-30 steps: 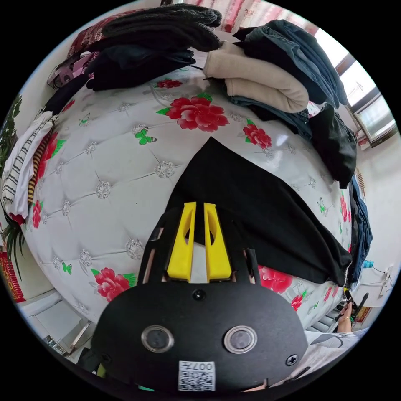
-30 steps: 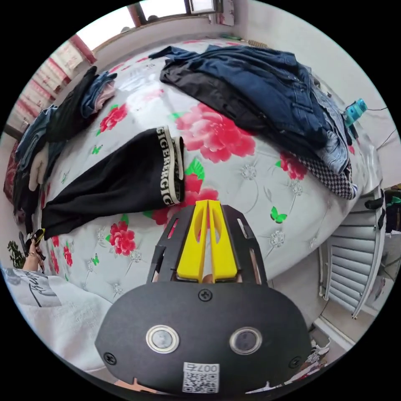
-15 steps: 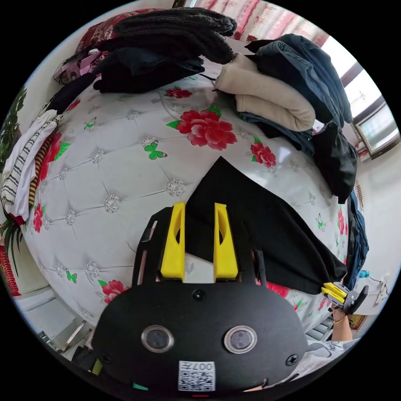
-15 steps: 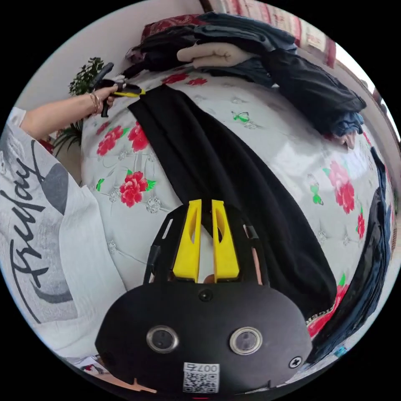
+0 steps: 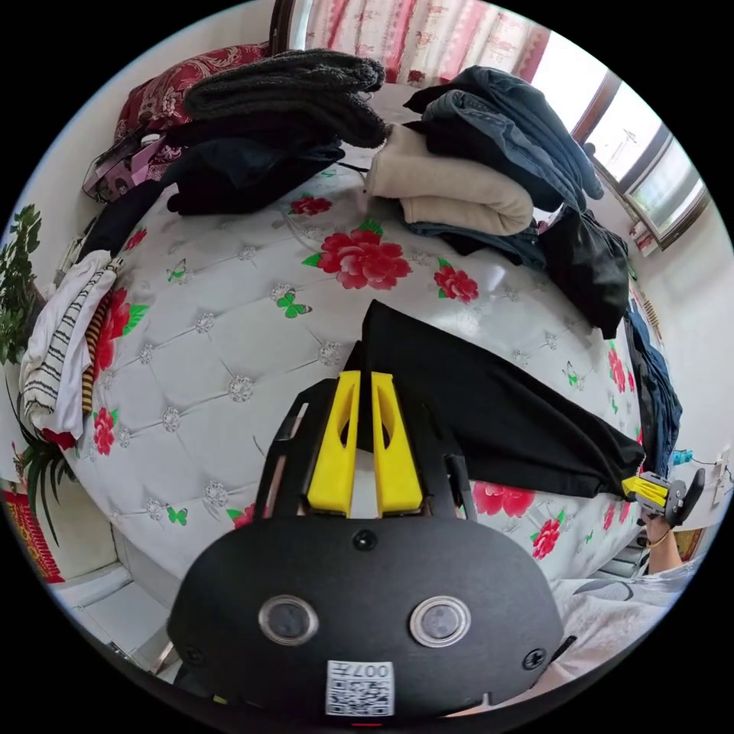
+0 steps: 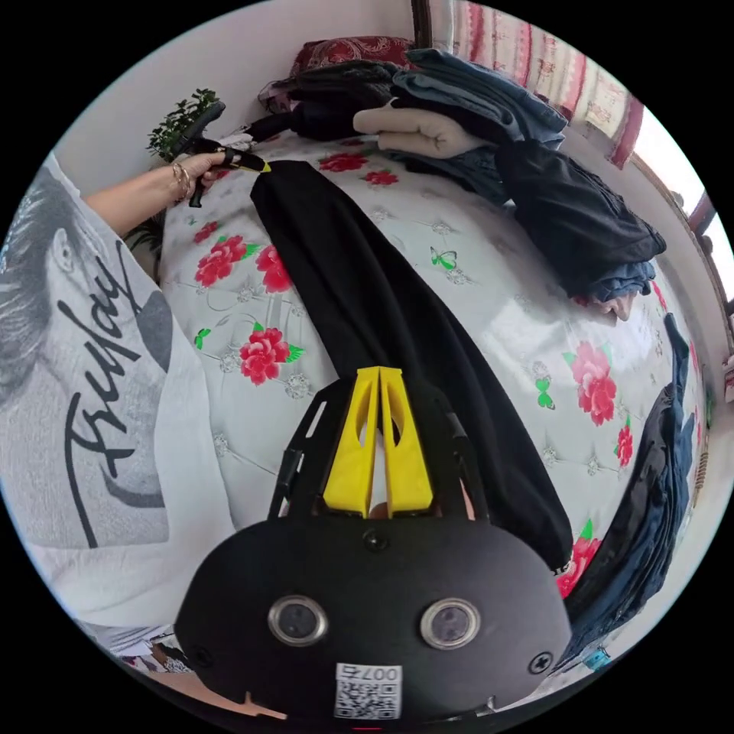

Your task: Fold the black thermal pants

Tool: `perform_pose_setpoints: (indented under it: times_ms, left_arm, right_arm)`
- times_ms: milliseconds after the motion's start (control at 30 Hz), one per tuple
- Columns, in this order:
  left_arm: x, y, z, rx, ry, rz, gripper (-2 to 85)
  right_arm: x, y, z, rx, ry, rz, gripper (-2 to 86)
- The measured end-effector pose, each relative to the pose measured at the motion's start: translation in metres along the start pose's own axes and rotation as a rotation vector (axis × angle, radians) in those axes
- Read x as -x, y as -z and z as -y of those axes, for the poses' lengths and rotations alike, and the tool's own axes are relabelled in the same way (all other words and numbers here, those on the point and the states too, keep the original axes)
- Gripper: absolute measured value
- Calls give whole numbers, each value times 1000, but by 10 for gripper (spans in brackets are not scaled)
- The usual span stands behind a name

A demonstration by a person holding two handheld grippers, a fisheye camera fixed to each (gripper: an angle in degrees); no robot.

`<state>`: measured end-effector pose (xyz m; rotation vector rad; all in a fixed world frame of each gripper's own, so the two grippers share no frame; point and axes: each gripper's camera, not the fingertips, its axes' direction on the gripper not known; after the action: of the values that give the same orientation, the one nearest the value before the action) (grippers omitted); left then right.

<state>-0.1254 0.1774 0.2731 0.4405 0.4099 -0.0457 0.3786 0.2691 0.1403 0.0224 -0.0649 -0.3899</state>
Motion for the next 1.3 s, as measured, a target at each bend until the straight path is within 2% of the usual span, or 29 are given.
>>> perform_pose_setpoints:
  times_ms: [67,133,233,533,667,867,1033,1300]
  left_arm:
    - [10,-13,-5,54,-4,5,9]
    - [20,-31,-7,124,26,-9,11]
    - [22,-35,-4,109,43,-21,12]
    - [-1,-6,33,61,-100,38,8]
    - [2,10,36,65,-106,1,4]
    - [9,29,42,76,-118,-42,1]
    - [19,34,55,87,-74,-112,-1]
    - [28,51,76,81,-52,-203,-2]
  right_arm:
    - [-5,-13,-7,31,-20,47,-2]
    - [-6,-38,-14,89,-49,-42,-2]
    - [1,-44,-13,85,-18,-155,0]
    - [-7,-81,7,161,27,-165,2]
    - [-12,-77,2,173,16,-172,-1]
    - [-16,-49,-4,66,10,-115,2]
    - [-12,-82,1,205,72,-171,9]
    - [-7,-82,2,257,106,-232,-1]
